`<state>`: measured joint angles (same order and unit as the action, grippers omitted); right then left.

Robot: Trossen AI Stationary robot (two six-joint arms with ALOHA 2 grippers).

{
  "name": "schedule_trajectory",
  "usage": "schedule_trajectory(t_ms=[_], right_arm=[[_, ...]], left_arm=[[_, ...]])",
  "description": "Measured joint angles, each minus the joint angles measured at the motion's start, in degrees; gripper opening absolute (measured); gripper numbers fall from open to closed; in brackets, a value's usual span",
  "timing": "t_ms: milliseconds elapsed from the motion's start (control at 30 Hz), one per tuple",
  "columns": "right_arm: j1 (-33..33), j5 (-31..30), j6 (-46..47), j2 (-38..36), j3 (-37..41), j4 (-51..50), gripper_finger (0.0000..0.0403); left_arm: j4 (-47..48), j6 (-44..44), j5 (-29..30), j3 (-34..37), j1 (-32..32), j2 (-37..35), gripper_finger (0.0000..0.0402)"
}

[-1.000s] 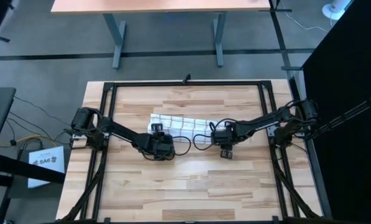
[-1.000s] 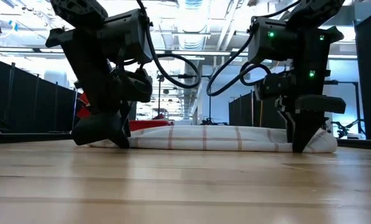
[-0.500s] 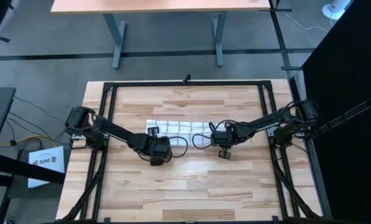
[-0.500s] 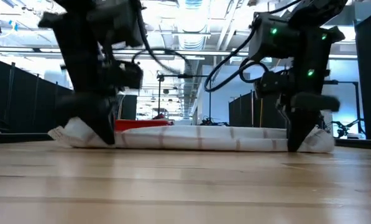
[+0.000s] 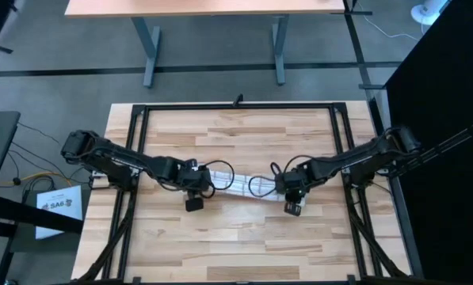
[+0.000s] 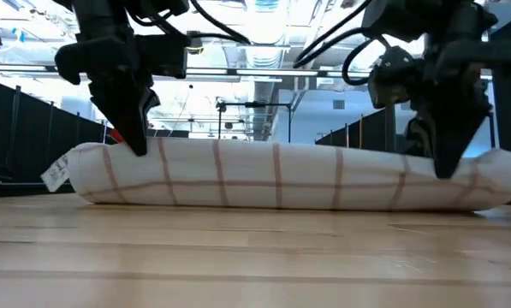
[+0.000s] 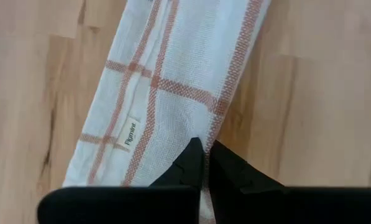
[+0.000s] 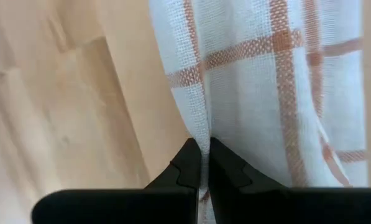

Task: Roll towel
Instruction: Roll the white squared towel

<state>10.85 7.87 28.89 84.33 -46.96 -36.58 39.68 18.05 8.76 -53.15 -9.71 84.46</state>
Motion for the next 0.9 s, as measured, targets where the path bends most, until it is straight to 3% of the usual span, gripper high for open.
schedule_trajectory(t_ms=[167,300,600,900], right_arm=[[-5.97,1.70,-0.74,-4.94,-0.04,-3.56,0.0006],[-13.28,8.43,-5.55,-5.75,-0.04,-4.55,0.0006],[-29.30,22.84,-16.50,-1.47,-0.10,-6.43,0.0006],[-41.55,29.64,-26.11,4.83,-0.28,-8.08,0.0004]], left_arm=[[0.70,-5.09,-5.57,0.00,4.72,0.07,0.0000],[0.79,-10.35,-8.94,-0.02,9.81,0.08,0.0000],[1.73,-21.52,-23.99,-0.04,24.95,0.08,0.0000],[-0.13,-30.50,-28.58,2.67,35.74,0.20,0.0000]])
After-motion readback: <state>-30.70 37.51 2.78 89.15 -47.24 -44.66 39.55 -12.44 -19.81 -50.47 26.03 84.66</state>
